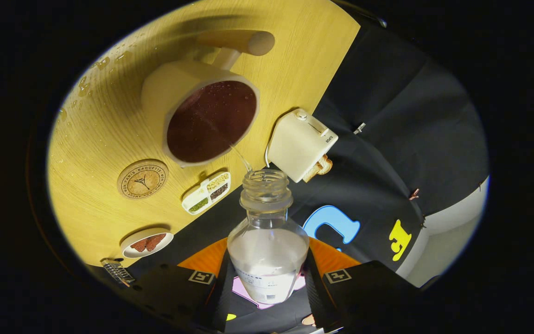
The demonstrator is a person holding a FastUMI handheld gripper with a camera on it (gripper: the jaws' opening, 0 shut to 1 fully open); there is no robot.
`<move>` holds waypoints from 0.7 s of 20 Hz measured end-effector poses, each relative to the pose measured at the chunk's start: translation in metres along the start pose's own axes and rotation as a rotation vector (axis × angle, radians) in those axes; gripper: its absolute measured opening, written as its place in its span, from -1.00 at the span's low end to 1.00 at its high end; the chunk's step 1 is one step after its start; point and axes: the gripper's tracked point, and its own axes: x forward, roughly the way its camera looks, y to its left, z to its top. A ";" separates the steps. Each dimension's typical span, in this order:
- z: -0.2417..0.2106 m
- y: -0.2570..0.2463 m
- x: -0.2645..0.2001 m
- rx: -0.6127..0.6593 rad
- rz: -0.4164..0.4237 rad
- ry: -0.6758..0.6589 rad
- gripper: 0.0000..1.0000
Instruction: Take the bottle from table, then pour the juice into the cup, finally place the bottle on the coaster
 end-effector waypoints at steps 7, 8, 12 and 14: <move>-0.001 0.004 -0.003 -0.005 0.006 -0.001 0.42; -0.001 0.004 -0.004 -0.005 0.005 -0.002 0.42; 0.001 0.003 -0.005 -0.010 0.001 -0.006 0.41; 0.002 0.003 -0.005 -0.008 -0.001 -0.009 0.42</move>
